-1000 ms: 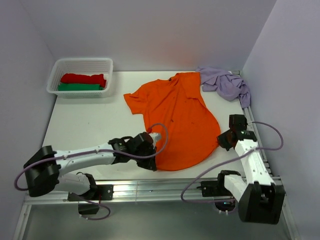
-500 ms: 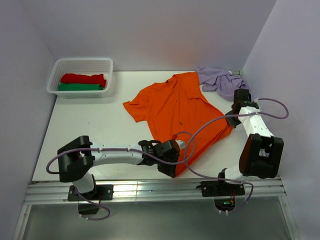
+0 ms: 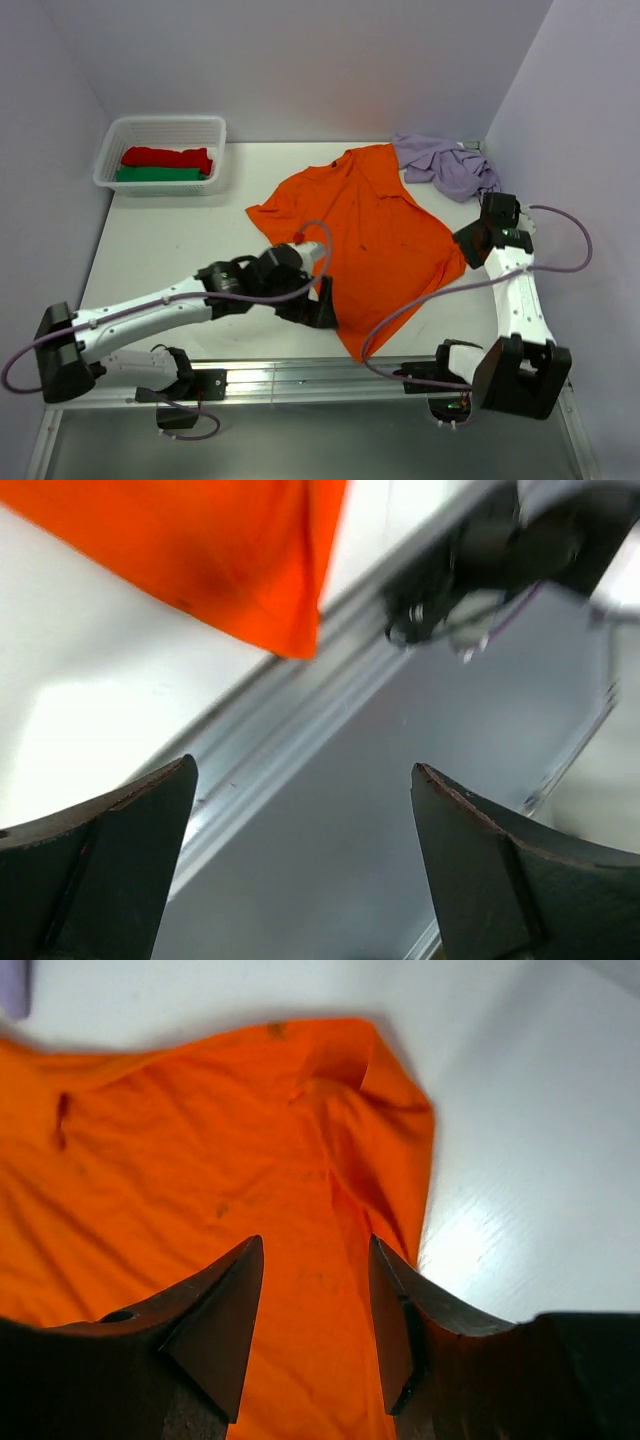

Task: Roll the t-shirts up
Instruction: Flatten the tshirt

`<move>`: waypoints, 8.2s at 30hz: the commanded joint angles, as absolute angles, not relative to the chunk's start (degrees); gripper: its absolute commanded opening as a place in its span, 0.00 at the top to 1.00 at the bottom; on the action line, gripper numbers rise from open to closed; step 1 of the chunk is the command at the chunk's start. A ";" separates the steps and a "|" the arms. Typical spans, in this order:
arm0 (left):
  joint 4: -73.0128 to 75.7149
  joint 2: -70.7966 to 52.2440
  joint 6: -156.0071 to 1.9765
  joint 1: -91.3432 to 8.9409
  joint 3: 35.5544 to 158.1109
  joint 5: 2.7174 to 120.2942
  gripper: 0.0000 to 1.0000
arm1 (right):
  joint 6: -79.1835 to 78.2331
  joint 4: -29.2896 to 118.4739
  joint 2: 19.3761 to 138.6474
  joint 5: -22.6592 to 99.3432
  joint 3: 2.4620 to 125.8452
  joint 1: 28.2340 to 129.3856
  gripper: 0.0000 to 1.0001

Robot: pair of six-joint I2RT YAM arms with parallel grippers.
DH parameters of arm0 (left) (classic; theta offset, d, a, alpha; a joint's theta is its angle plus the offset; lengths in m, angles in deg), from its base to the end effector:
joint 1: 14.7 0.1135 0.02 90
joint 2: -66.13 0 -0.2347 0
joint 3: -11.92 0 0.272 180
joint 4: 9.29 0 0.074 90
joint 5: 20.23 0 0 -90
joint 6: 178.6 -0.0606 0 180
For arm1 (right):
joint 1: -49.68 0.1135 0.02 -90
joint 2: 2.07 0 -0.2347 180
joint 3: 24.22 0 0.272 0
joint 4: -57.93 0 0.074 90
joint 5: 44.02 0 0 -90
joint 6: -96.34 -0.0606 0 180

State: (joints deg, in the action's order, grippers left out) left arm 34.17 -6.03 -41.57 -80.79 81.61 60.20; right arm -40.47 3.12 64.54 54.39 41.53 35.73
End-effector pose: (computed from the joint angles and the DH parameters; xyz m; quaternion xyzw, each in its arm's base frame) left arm 0.1176 -0.2901 0.2291 0.1838 0.9058 -0.3546 0.1415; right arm 0.2641 -0.0747 0.2142 0.5006 0.8111 0.0161 0.3021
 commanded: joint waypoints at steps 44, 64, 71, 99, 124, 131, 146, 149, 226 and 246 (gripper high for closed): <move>30.88 -75.37 -60.56 -30.61 145.16 63.00 0.26 | -43.93 4.67 81.42 64.35 45.03 42.74 0.46; 30.00 -76.34 -61.35 -30.61 143.84 60.80 0.41 | -44.02 6.95 89.42 64.62 46.44 41.60 0.56; 29.65 -76.96 -61.79 -30.87 143.76 59.40 0.55 | -44.02 7.57 89.34 63.65 46.00 41.60 0.61; 27.89 -61.67 -57.66 -28.33 119.78 73.19 1.00 | -42.88 7.04 102.07 62.77 55.05 40.37 1.00; 28.94 -28.71 -40.17 -27.45 76.79 78.65 1.00 | -34.62 -2.19 125.03 54.86 92.24 49.25 1.00; 29.29 -29.93 -40.87 -26.57 76.25 79.61 1.00 | -31.37 1.94 119.66 53.02 86.35 42.22 1.00; 29.29 -30.81 -42.19 -25.78 77.05 79.44 1.00 | -31.27 -0.08 118.87 54.33 90.30 33.16 0.61; 29.47 -30.73 -42.54 -25.78 77.31 79.61 1.00 | -32.07 0.18 116.41 56.62 88.19 32.98 0.51; 33.95 -22.03 -42.98 -25.69 74.06 77.50 1.00 | -43.93 17.77 131.16 29.46 92.75 55.48 0.77; 35.01 -26.86 -44.21 -24.90 78.01 73.46 0.91 | -52.99 18.03 142.26 29.28 110.96 56.98 0.65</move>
